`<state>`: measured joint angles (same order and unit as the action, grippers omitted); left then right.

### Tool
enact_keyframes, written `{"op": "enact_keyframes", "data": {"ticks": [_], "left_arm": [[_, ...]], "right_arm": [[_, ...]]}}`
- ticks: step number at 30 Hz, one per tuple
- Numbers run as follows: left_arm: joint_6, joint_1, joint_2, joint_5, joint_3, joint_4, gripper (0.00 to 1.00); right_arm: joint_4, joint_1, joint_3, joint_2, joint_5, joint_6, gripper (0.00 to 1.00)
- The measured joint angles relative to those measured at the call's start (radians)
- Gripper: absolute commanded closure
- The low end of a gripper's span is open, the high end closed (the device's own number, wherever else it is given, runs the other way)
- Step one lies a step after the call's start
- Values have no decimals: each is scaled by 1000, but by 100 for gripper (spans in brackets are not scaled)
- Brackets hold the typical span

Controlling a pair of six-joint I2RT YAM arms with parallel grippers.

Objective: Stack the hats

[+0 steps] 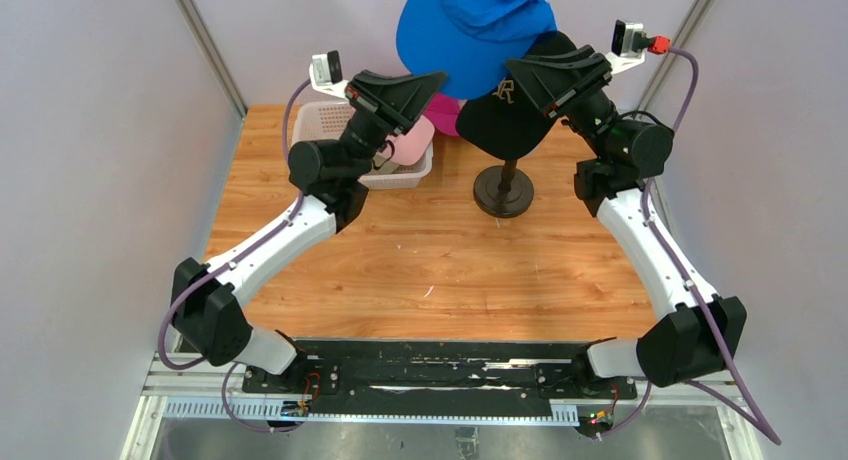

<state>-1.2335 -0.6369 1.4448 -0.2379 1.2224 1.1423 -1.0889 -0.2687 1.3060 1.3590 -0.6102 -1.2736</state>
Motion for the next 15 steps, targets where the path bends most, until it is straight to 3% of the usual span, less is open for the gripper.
{"op": "enact_keyframes", "data": {"ticks": [6, 11, 15], "left_arm": [[5, 14, 14, 2, 210, -145, 100], [-23, 14, 97, -2, 453, -241, 100], [-90, 14, 188, -2, 581, -294, 100]], "right_arm": [[71, 18, -69, -97, -39, 34, 32], [157, 53, -151, -241, -47, 80, 26], [427, 64, -176, -431, -10, 248, 24]]}}
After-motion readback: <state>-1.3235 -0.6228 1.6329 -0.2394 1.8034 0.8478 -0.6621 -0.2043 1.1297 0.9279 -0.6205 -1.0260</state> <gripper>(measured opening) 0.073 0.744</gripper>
